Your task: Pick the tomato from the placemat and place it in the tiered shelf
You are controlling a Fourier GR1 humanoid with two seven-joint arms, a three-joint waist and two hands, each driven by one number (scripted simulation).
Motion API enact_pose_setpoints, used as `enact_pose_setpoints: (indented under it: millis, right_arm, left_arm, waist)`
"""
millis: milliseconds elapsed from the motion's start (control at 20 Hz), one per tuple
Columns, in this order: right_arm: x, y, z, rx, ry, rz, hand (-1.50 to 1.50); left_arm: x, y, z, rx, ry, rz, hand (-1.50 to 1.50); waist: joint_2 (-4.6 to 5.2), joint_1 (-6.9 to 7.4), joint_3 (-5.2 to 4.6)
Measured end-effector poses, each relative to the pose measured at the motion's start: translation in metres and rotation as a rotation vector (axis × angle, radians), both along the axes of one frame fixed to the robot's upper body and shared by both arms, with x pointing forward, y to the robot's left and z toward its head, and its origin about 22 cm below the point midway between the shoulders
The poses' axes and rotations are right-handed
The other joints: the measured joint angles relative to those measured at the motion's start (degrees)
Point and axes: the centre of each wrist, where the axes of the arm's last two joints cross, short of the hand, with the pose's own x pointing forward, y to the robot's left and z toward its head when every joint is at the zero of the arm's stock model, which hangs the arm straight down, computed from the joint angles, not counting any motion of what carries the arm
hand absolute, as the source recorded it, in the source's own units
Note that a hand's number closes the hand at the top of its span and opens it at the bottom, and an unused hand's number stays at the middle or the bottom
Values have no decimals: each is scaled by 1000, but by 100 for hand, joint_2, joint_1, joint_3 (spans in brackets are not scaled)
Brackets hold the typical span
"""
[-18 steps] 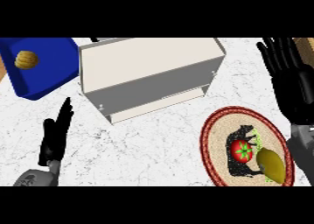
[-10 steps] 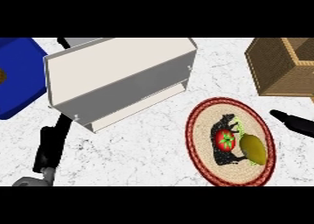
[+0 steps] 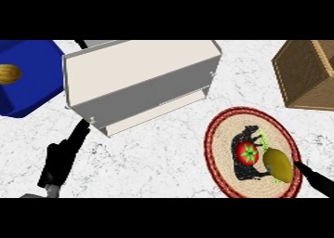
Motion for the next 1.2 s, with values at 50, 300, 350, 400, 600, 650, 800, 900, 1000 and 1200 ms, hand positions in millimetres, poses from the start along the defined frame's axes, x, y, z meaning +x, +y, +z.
enact_pose_setpoints:
  millis: [50,300,350,400,600,650,800,900,1000,1200]
  right_arm:
    - [-6,9,3,-5,2,30,-150]
    - [-27,33,35,-35,94,163,-150]
    - [-30,37,40,-45,137,187,-150]
    - [-31,40,45,-62,184,202,-150]
    - [-35,25,60,-260,399,194,-150]
    - [-35,21,63,-311,452,177,-150]
    - [-30,12,76,-442,588,112,-150]
    - [-24,16,84,-499,660,73,-150]
    - [-17,28,90,-527,710,46,-150]
    - [3,60,97,-552,766,61,-150]
  left_arm:
    - [3,0,3,-4,-3,-8,0]
    - [3,-8,4,0,-2,-33,0]
    - [7,-11,6,-2,-4,-38,0]
    - [9,-11,6,2,-6,-39,0]
    - [11,-12,8,8,-11,-59,0]
    - [12,-13,9,8,-13,-61,0]
    - [16,-12,11,11,-19,-78,0]
    - [16,-15,8,9,-19,-87,0]
    - [13,-16,7,8,-16,-100,0]
    - [22,-22,10,7,-23,-114,0]
  waist:
    - [2,23,-2]
    - [11,122,-16]
    - [20,129,-19]
    - [31,153,-25]
    - [74,257,-55]
    - [82,281,-59]
    - [110,378,-68]
    - [119,442,-67]
    - [109,491,-55]
    - [110,557,-38]
